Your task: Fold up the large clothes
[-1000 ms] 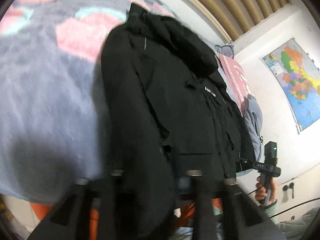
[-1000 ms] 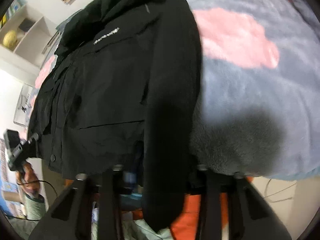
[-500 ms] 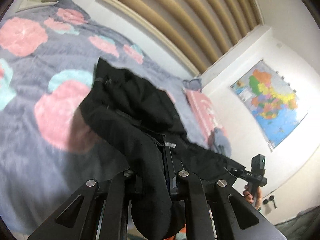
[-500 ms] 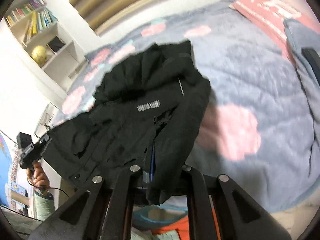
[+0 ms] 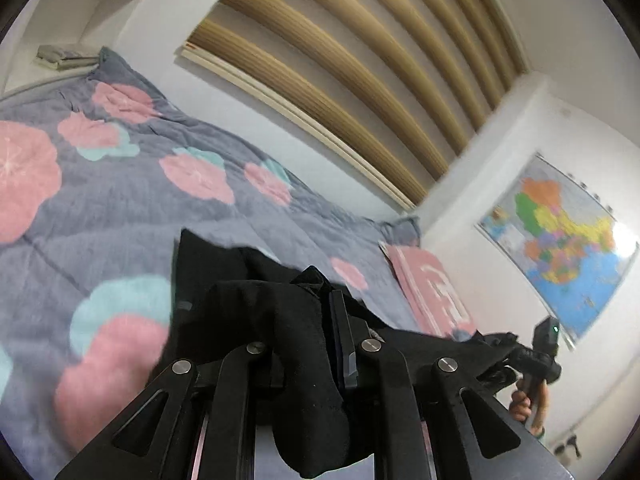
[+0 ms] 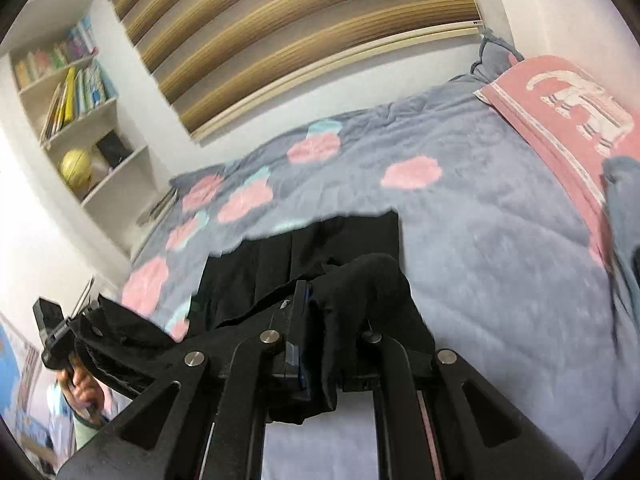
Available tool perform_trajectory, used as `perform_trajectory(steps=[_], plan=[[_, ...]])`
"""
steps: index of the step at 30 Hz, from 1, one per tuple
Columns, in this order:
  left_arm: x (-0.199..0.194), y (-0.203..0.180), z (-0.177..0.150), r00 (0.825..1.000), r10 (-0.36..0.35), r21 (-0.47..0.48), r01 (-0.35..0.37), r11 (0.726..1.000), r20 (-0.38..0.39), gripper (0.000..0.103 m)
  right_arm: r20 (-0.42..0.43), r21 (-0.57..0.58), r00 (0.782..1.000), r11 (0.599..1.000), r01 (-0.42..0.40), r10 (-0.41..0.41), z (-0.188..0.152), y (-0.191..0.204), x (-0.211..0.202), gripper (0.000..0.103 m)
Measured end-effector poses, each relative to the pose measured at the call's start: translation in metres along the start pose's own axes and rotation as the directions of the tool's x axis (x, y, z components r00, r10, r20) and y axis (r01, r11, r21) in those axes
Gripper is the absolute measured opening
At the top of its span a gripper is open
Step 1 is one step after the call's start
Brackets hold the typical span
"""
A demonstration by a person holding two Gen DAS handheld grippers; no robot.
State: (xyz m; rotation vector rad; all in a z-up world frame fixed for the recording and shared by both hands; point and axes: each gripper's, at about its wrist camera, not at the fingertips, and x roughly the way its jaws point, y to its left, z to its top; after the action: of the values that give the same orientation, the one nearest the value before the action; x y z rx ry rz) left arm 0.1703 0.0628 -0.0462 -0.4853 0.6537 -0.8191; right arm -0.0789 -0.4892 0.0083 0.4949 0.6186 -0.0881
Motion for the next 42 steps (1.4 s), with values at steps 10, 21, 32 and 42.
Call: perform_trajectory(steps=[10, 21, 32, 42], plan=[[0.152, 0.044, 0.026, 0.965, 0.253, 0.044, -0.25, 0.967, -0.066, 0.017, -0.046, 0.072, 0.993, 0.991, 0.116, -0.112, 0.058, -0.032, 0.155, 0.013], [0.252, 0.117, -0.015, 0.894, 0.335, -0.042, -0.363, 0.931, -0.299, 0.018, -0.249, -0.053, 0.915, 0.948, 0.314, -0.317, 0.003, -0.059, 0.303, 0.017], [0.189, 0.113, 0.005, 0.935, 0.162, -0.098, -0.202, 0.974, -0.315, 0.042, -0.25, -0.077, 0.938, 0.97, 0.229, -0.241, 0.009, -0.056, 0.257, 0.037], [0.112, 0.093, 0.035, 0.967, 0.175, 0.027, -0.173, 0.985, -0.184, 0.078, -0.124, -0.13, 0.978, 0.98, 0.153, -0.169, 0.013, -0.052, 0.164, 0.069]])
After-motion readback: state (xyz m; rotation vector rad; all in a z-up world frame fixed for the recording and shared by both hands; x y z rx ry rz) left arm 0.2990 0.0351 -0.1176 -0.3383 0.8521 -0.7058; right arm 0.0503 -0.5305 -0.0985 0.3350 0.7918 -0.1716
